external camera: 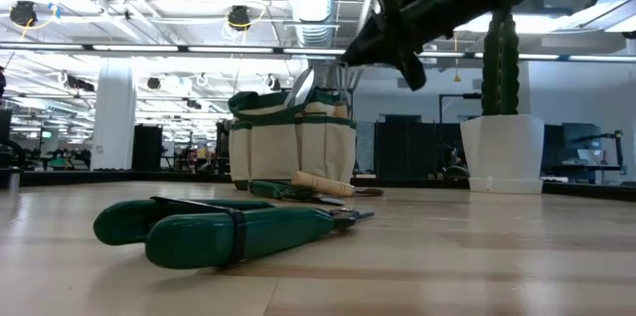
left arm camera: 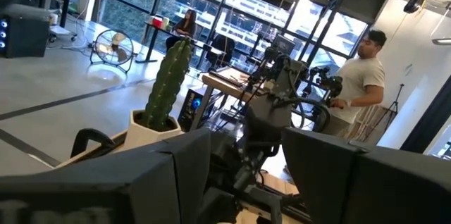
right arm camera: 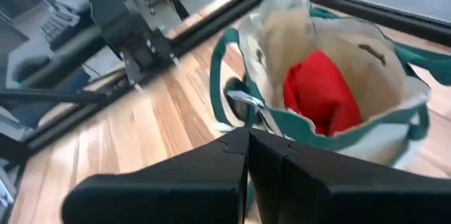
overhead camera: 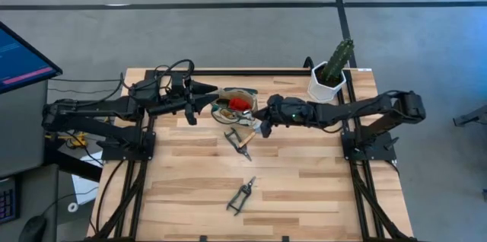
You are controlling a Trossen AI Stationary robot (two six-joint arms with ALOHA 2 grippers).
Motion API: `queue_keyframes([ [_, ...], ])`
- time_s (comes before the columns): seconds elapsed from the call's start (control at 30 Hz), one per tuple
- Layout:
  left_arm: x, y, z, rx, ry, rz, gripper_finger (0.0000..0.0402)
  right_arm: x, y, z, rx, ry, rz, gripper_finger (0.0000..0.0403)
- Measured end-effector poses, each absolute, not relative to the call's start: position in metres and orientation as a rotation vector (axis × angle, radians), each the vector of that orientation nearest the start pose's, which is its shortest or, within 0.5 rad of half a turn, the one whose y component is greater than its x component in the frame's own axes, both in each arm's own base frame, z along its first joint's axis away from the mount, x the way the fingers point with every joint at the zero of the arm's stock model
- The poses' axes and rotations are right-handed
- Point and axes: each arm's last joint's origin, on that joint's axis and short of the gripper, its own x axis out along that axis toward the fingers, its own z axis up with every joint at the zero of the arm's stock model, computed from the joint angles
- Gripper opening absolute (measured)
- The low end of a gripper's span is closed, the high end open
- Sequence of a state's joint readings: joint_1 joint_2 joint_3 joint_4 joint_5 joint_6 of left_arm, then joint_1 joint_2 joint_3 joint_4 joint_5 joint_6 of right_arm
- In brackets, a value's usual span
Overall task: Pick & Place Garden tools in Gardening bag
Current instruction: Put the brown hand rake into the brown gardening bag, then adjust the brown gardening bag
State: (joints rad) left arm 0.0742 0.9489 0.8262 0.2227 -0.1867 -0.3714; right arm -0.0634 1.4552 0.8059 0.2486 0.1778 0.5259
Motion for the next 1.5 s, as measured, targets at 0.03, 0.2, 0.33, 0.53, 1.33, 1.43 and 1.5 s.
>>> queue_keyframes([
  [0.03, 0.211, 0.021, 0.357, -0.375, -0.148, 0.239, 0.0167, 0.310, -0.024, 0.228, 0.493, 0.319, -0.333, 0.0000],
  [0.2, 0.211, 0.021, 0.357, -0.374, -0.143, 0.240, 0.0167, 0.312, -0.024, 0.234, 0.498, 0.257, -0.317, 0.0000],
  [0.33, 0.211, 0.021, 0.357, -0.374, -0.141, 0.241, 0.0167, 0.312, -0.024, 0.234, 0.502, 0.263, -0.301, 0.0000],
  [0.53, 0.211, 0.021, 0.357, -0.374, -0.142, 0.245, 0.0167, 0.320, -0.026, 0.215, 0.538, 0.322, -0.296, 0.0000],
  [1.33, 0.212, 0.021, 0.355, -0.373, -0.124, 0.244, 0.0167, 0.268, -0.025, 0.279, 0.461, 0.265, -0.385, 0.0000],
  [1.43, 0.212, 0.021, 0.355, -0.373, -0.121, 0.245, 0.0167, 0.255, -0.018, 0.279, 0.463, 0.327, -0.428, 0.0000],
  [1.5, 0.212, 0.021, 0.354, -0.373, -0.112, 0.247, 0.0167, 0.250, -0.011, 0.279, 0.458, 0.354, -0.457, 0.0000],
])
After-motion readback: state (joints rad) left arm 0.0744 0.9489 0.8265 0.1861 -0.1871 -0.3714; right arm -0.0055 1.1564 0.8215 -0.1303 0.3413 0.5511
